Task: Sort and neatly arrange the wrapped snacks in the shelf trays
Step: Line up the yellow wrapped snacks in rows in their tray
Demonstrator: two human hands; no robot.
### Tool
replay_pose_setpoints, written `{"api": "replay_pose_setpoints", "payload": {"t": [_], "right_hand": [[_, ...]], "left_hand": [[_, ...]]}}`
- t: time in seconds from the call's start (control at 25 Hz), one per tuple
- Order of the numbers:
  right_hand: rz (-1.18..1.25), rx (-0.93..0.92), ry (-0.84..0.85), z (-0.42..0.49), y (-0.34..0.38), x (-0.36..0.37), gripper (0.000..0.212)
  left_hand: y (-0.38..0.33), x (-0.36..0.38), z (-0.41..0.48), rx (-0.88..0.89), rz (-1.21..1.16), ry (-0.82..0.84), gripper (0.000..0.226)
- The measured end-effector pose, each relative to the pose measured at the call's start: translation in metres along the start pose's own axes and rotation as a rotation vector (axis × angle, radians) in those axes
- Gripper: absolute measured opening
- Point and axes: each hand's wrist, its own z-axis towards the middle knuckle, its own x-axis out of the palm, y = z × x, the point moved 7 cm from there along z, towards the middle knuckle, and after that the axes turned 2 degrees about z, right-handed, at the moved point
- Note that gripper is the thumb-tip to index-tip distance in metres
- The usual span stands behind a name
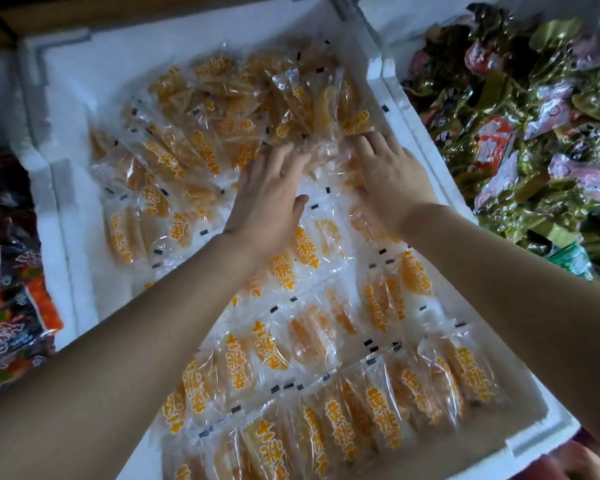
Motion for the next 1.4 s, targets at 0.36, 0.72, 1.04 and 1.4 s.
{"api": "replay_pose_setpoints", "payload": {"t": [0.36,0.72,1.04,1.4], "right_hand": [[-0.090,-0.116,-0.090,0.001,0.002,-0.007,0.043],[0.799,0.110,-0.073,-0.051,0.061,-0.041,0.024],[0.859,-0.066,0.022,-0.062,0.085,-0.022,0.032],[-0.095,-0.277,0.159,-0.001,0.080,0.035,0.042]], "left_hand": [[0.034,0.005,0.009,-0.140,-0.119,-0.082,0.031],[0.005,-0.017,-0.050,-0.610,-1.066,-0.318,0.017],[0.028,-0.013,-0.100,-0.749,-1.161,-0.131,0.011],[0.049,-0.028,-0.127,-0.757,-1.118,-0.165,0.016]]}}
